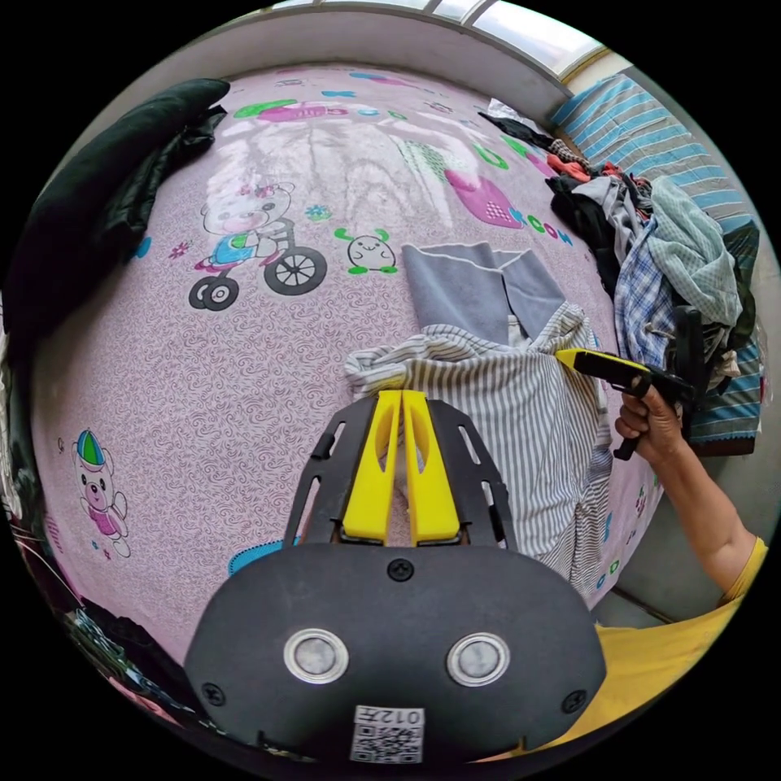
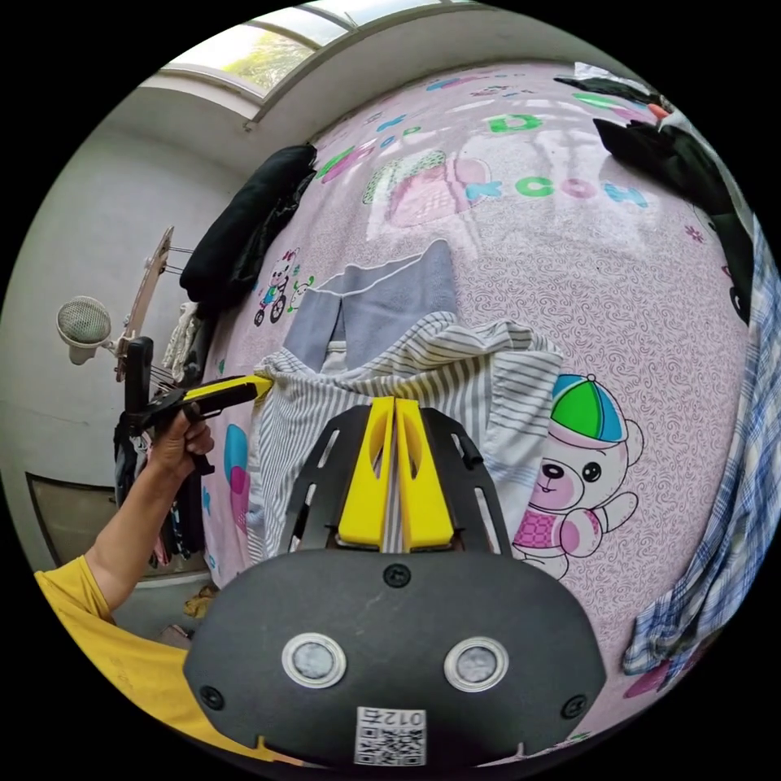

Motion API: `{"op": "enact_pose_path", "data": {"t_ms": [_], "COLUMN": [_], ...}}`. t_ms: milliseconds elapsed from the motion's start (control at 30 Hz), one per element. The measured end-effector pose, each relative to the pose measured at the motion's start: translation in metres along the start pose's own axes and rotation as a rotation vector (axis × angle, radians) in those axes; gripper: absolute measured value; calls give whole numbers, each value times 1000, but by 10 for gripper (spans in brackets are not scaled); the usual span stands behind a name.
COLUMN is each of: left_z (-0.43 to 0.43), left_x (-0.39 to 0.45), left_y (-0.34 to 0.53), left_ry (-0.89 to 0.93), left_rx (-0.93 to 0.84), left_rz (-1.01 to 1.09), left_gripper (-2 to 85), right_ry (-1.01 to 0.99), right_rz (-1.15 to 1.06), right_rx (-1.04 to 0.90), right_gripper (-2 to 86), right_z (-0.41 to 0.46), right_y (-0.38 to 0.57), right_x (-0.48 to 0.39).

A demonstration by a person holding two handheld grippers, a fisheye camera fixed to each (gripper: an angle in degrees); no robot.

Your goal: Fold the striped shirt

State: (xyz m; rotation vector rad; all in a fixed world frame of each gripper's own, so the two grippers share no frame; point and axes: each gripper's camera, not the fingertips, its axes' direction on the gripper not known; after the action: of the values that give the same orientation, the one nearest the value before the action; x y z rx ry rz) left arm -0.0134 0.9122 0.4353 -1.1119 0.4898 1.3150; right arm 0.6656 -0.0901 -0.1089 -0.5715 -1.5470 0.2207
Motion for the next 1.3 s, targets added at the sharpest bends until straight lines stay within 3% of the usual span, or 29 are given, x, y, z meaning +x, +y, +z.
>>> {"op": "enact_pose_path", "data": {"t_ms": [267,433,567,767,1000,1300], "left_z": [-31,-102,-149,-126,-144,-156], "left_x": [-5,1,39,89,107,127], "left_y": [-4,20,83,201,302,398], "left_ry": [-15,-8,14,47,59,167], "left_rx": [-20,119,133,11,10,-70], "left_rz": [-3,-28,47,2,-159,-188], "left_gripper": [4,5,5,4,4,4], "right_ry": [48,35,47,65,0,227], "right_rz": [44,-22,-181,-211,-416,-584], "right_rx": [16,142,95,-5,-22,-182], "right_gripper": [3,8,8,7,6,2], "right_z": [19,-16,-21,27,92,227], "right_y": [5,34,100,190,131,43], "right_x": [-17,-34,-73,-104,-191,-274]}}
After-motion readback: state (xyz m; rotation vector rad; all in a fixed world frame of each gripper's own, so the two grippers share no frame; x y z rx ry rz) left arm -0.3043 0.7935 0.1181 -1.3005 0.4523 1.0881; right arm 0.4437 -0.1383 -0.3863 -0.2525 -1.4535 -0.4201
